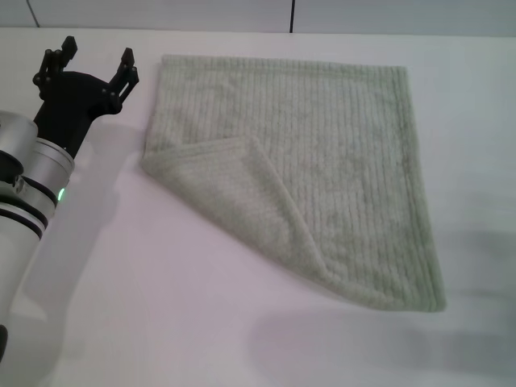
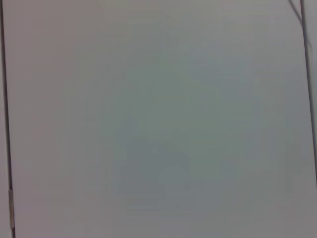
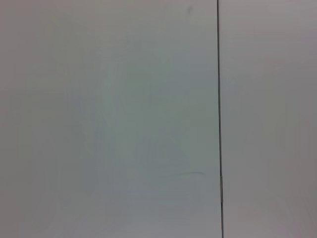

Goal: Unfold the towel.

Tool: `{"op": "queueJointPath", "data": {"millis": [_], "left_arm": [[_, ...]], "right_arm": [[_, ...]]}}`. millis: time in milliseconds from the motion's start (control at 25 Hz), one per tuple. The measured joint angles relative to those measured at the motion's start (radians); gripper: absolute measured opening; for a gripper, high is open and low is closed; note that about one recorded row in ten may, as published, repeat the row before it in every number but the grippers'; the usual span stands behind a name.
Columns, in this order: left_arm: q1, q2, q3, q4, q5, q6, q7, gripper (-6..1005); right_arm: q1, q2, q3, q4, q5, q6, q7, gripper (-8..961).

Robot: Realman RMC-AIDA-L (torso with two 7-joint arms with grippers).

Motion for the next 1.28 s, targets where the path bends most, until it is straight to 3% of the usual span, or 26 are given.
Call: {"op": "queueJointPath", "data": {"millis": [440, 640, 680, 720, 760, 800, 840, 880, 920, 1080, 1120, 1160, 1240, 1280], "left_arm": [[0.020, 0.000, 0.001, -0.001, 0.000, -0.001, -0.001, 849], [0.026, 0.000, 0.010, -0.001, 0.000, 0.001, -0.001, 849], [0.029, 0.000, 0.010, -0.001, 0.000, 0.002, -0.001, 849], [0.029, 0.000, 0.010, -0.001, 0.000, 0.002, -0.001, 849], [0.031, 0.000, 0.010, -0.001, 0.000, 0.001, -0.001, 849], [0.031, 0.000, 0.010, -0.001, 0.000, 0.001, -0.001, 849], [0.031, 0.000, 0.010, -0.001, 0.000, 0.000, -0.001, 849], [0.029, 0.000, 0.010, -0.001, 0.000, -0.002, -0.001, 849], [0.029, 0.000, 0.010, -0.001, 0.000, -0.002, -0.001, 849], [0.022, 0.000, 0.010, 0.002, 0.000, -0.002, -0.001, 849], [0.022, 0.000, 0.010, 0.002, 0.000, -0.002, -0.001, 850], [0.020, 0.000, 0.010, 0.003, 0.000, -0.004, -0.001, 850], [0.020, 0.000, 0.010, 0.002, 0.000, -0.004, -0.001, 850], [0.019, 0.000, 0.010, 0.002, 0.000, -0.004, -0.001, 850]], "right_arm": [[0.002, -0.001, 0.000, -0.005, -0.001, -0.002, 0.000, 815], [0.024, -0.017, 0.001, -0.061, -0.002, -0.049, 0.000, 815], [0.040, -0.035, 0.001, -0.098, -0.002, -0.087, 0.000, 815], [0.040, -0.035, 0.001, -0.098, -0.002, -0.087, 0.000, 815], [0.052, -0.064, 0.000, -0.151, -0.004, -0.137, -0.002, 815], [0.052, -0.064, 0.000, -0.151, -0.004, -0.137, -0.002, 815], [0.057, -0.084, 0.000, -0.189, -0.005, -0.170, -0.003, 815], [0.064, -0.135, 0.002, -0.278, -0.017, -0.244, -0.005, 816], [0.064, -0.135, 0.002, -0.278, -0.017, -0.244, -0.005, 816], [0.091, -0.235, 0.064, -0.476, -0.074, -0.442, -0.055, 815], [0.091, -0.235, 0.064, -0.476, -0.074, -0.442, -0.055, 815], [0.089, -0.252, 0.149, -0.569, -0.110, -0.582, -0.121, 815], [0.083, -0.256, 0.198, -0.618, -0.131, -0.661, -0.154, 815], [0.057, -0.249, 0.341, -0.737, -0.180, -0.907, -0.234, 814]]}}
